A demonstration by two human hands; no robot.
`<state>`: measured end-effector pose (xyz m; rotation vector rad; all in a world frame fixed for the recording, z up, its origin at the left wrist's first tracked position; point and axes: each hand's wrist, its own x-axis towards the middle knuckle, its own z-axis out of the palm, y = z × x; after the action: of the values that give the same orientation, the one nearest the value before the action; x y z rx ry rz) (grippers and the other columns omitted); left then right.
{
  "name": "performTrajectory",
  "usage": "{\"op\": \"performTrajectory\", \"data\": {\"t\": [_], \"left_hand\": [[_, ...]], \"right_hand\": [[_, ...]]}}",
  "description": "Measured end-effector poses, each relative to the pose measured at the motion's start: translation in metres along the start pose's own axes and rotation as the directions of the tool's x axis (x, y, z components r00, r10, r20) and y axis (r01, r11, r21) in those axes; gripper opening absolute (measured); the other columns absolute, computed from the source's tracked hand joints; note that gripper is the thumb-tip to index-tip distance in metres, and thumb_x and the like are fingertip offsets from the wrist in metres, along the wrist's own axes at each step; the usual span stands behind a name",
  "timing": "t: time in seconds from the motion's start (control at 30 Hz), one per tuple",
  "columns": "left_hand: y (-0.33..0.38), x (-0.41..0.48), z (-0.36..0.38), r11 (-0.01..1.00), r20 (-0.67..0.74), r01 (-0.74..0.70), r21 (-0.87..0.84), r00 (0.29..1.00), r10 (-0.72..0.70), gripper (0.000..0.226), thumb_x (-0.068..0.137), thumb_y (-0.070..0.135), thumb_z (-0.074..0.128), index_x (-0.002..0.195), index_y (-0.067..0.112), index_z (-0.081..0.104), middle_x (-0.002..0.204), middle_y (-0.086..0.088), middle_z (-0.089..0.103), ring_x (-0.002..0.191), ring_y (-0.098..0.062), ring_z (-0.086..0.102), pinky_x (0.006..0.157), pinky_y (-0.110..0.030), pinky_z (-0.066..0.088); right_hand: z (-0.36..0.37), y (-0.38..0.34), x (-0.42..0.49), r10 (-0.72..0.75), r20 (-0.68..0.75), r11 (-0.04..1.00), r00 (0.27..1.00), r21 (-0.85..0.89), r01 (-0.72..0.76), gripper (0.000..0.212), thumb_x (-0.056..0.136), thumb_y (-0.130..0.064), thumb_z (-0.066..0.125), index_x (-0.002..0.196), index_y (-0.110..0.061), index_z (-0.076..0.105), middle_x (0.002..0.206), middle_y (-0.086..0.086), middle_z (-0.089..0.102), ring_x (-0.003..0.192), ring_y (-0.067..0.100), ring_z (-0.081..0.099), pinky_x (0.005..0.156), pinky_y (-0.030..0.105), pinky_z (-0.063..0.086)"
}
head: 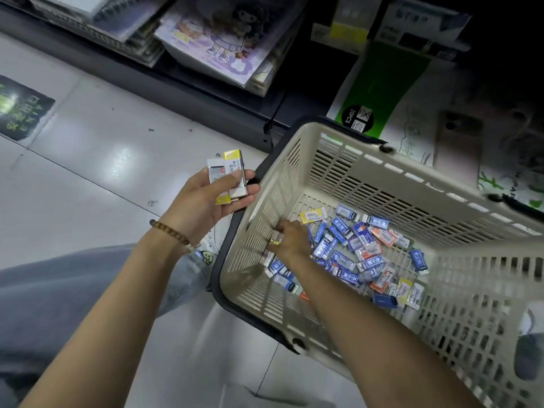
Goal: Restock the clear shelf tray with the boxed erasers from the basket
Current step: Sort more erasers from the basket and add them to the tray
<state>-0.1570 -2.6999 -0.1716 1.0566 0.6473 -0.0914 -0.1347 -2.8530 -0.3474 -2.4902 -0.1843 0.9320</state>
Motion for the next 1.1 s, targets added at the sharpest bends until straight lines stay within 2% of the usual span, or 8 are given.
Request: {"op": "performTrajectory", "data": {"t": [0.17,0.33,0.53,0.63,0.73,0.83,0.97,1.1], "left_hand": [[0.000,0.000,-0.002,0.999,0.014,0.015,-0.030,1.000,-0.015,0.009,0.092,0.007,0.051,0.097,0.005,0.059,0.087,-0.003,0.074,0.083,-0.020,0.071,0.066,-0.023,0.056],[0.000,-0.001,-0.001,0.999,0.020,0.020,-0.028,1.000,-0.019,0.010,0.093,0.007,0.051,0.099,0.005,0.058,0.088,-0.002,0.074,0.083,-0.019,0.071,0.065,-0.023,0.056],[0.004,-0.004,0.003,0.999,0.060,-0.026,-0.019,0.998,0.027,0.027,0.079,0.016,0.064,0.105,0.013,0.061,0.091,-0.001,0.073,0.087,-0.022,0.071,0.069,-0.024,0.056],[0.006,-0.008,0.010,0.999,0.091,-0.045,0.007,0.995,0.044,0.030,0.074,0.025,0.067,0.103,0.020,0.067,0.090,0.002,0.073,0.087,-0.020,0.071,0.069,-0.023,0.056],[0.003,-0.009,0.026,0.999,0.103,-0.025,-0.027,0.994,0.028,0.028,0.076,0.026,0.063,0.101,0.013,0.065,0.098,-0.002,0.073,0.092,-0.021,0.070,0.071,-0.025,0.057],[-0.005,-0.011,0.051,0.999,0.115,-0.010,-0.042,0.993,0.015,0.033,0.075,0.032,0.062,0.101,0.012,0.064,0.103,-0.001,0.072,0.099,-0.017,0.068,0.081,-0.027,0.056],[-0.024,-0.016,0.078,0.998,0.170,-0.060,0.037,0.984,0.053,0.026,0.075,0.032,0.067,0.096,0.015,0.069,0.096,0.002,0.073,0.091,-0.010,0.069,0.071,-0.020,0.055],[-0.031,-0.012,0.073,0.998,-0.001,-0.038,0.056,0.999,0.038,0.015,0.093,0.029,0.056,0.091,0.018,0.065,0.088,0.006,0.074,0.081,-0.011,0.070,0.061,-0.021,0.055]], "right_hand": [[-0.011,0.014,0.002,-0.090,0.186,0.983,0.978,-0.139,0.117,0.052,0.078,-0.030,0.074,0.125,-0.015,0.057,0.127,0.007,0.047,0.124,0.022,0.039,0.096,0.033,0.041],[-0.020,0.027,-0.002,-0.137,0.219,0.986,0.966,-0.066,0.154,0.033,0.073,-0.026,0.079,0.101,-0.020,0.064,0.094,-0.006,0.052,0.099,0.017,0.056,0.080,0.027,0.043],[-0.034,0.025,-0.008,-0.187,0.246,0.981,0.951,-0.002,0.193,0.032,0.076,-0.024,0.077,0.107,-0.018,0.071,0.096,-0.001,0.065,0.087,0.013,0.059,0.075,0.022,0.044],[-0.070,0.024,-0.023,-0.132,0.048,0.942,0.990,0.316,0.110,0.027,0.076,-0.018,0.077,0.102,-0.010,0.073,0.086,-0.002,0.069,0.069,0.006,0.060,0.059,0.015,0.045],[-0.130,0.016,-0.047,-0.007,-0.094,0.615,0.996,0.785,0.079,0.020,0.076,-0.016,0.075,0.095,-0.010,0.074,0.071,-0.008,0.072,0.049,0.003,0.060,0.049,0.013,0.049],[-0.172,-0.002,-0.076,-0.072,-0.123,0.433,0.990,0.890,0.142,0.009,0.070,-0.026,0.075,0.079,-0.025,0.075,0.064,-0.010,0.070,0.044,0.003,0.056,0.049,0.012,0.047],[-0.172,-0.026,-0.105,-0.228,-0.079,0.538,0.970,0.820,0.193,0.011,0.078,-0.020,0.072,0.087,-0.024,0.075,0.081,-0.007,0.074,0.058,0.005,0.061,0.051,0.015,0.050],[-0.178,-0.027,-0.115,-0.191,-0.090,0.553,0.978,0.813,0.182,0.026,0.090,-0.018,0.059,0.111,-0.005,0.068,0.082,0.003,0.067,0.058,0.008,0.060,0.062,0.018,0.056]]}}
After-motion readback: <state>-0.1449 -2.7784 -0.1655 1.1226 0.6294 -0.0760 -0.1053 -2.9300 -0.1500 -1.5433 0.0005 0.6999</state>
